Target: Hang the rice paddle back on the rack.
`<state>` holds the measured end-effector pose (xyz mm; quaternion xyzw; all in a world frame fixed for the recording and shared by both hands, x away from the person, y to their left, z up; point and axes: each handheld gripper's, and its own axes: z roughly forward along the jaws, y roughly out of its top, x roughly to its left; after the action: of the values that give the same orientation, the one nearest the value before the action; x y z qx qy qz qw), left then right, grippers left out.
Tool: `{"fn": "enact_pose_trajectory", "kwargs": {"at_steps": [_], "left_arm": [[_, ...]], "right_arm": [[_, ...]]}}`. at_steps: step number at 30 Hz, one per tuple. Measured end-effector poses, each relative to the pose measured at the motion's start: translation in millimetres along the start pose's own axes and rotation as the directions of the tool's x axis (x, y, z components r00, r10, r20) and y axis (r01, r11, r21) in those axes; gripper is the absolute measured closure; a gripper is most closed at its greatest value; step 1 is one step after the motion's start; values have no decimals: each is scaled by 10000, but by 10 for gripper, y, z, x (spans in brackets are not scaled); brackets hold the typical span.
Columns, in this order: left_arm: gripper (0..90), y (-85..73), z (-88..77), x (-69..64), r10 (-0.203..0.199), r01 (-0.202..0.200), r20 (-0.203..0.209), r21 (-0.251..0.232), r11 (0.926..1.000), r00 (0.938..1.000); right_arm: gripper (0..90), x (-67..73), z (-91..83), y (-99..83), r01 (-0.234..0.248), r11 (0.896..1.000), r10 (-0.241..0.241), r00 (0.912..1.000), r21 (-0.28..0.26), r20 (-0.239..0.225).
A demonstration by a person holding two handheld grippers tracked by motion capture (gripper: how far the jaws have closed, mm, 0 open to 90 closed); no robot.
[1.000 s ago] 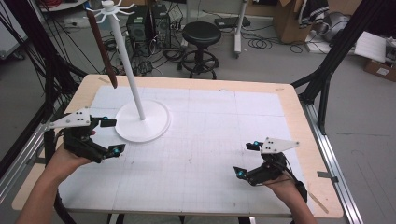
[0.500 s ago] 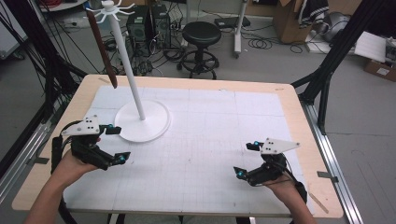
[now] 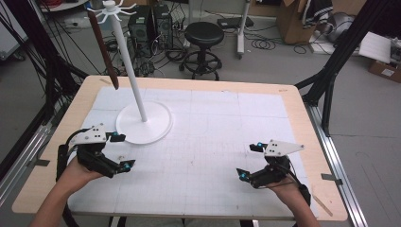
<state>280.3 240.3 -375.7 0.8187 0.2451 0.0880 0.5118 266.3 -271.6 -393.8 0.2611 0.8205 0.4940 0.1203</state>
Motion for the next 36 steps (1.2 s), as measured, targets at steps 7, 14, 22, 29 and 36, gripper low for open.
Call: {"fn": "enact_pose_trajectory", "kwargs": {"at_steps": [7, 14, 22, 29, 36], "left_arm": [[17, -93, 16, -20, 11, -12, 85, 76, 10000, 10000], [18, -132, 17, -14, 59, -59, 39, 42, 10000, 10000], [18, -184, 63, -8, -25, 24, 56, 123, 9999, 10000], [18, -182, 56, -11, -9, 9, 91, 28, 10000, 10000], [18, -182, 52, -12, -74, 74, 141, -27, 10000, 9999]], "right_arm": [[5, -5, 0, -4, -12, 10000, 12, 10000, 36, 30], [5, -4, 10, -11, -26, 10000, 26, 10000, 64, 29], [5, -4, 19, -16, -8, 10000, 8, 10000, 56, 7], [5, -4, 24, -16, -20, 10000, 20, 10000, 39, -12], [5, -1, 21, -14, -38, 10000, 39, 10000, 34, -17]]}}
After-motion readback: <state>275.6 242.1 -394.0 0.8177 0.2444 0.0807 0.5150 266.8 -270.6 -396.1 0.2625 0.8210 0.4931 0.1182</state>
